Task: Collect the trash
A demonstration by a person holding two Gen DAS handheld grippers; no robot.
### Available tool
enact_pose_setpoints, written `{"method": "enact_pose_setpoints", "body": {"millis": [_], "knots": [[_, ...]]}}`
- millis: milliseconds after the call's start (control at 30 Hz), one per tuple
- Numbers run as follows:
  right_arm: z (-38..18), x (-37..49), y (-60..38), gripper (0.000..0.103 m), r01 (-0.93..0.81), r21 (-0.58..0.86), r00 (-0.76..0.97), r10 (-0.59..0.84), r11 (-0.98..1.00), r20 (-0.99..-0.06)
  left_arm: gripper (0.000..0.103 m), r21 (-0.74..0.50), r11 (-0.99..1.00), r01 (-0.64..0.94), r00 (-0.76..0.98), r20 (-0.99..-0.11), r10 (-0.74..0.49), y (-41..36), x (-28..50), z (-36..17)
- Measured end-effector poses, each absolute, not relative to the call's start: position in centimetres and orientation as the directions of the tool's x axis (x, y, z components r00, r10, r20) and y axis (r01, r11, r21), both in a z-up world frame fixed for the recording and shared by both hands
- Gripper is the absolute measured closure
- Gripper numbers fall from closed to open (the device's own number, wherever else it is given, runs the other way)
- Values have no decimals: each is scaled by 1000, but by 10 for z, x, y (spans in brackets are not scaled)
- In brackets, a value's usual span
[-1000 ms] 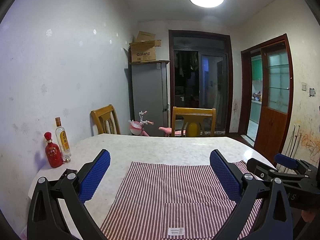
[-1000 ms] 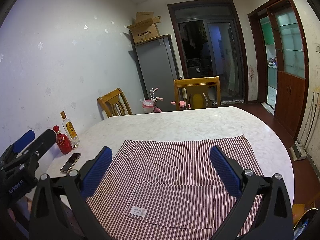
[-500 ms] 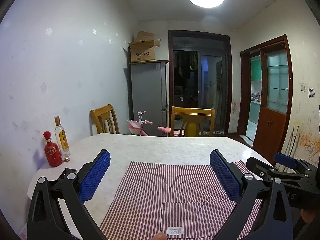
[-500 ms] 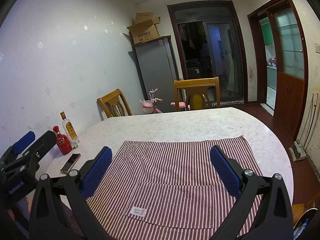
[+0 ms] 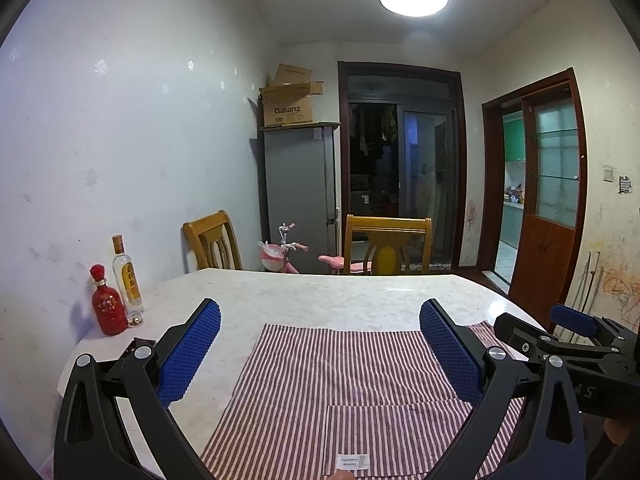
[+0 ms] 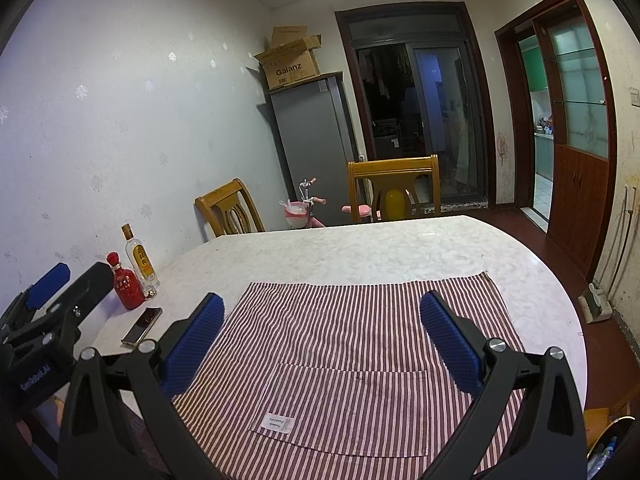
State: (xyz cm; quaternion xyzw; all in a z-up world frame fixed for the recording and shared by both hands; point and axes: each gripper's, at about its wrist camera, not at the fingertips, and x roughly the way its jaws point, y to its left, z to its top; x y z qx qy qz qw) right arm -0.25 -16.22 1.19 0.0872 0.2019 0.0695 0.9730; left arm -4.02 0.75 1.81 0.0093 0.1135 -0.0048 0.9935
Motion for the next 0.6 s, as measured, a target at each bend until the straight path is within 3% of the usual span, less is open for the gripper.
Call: {"method": "enact_pose_setpoints", "body": {"millis": [600], "knots": [[15, -3, -158, 5, -110, 198, 905, 180, 974, -385, 6, 1, 999, 42, 969, -242, -40, 8, -40, 16]]}}
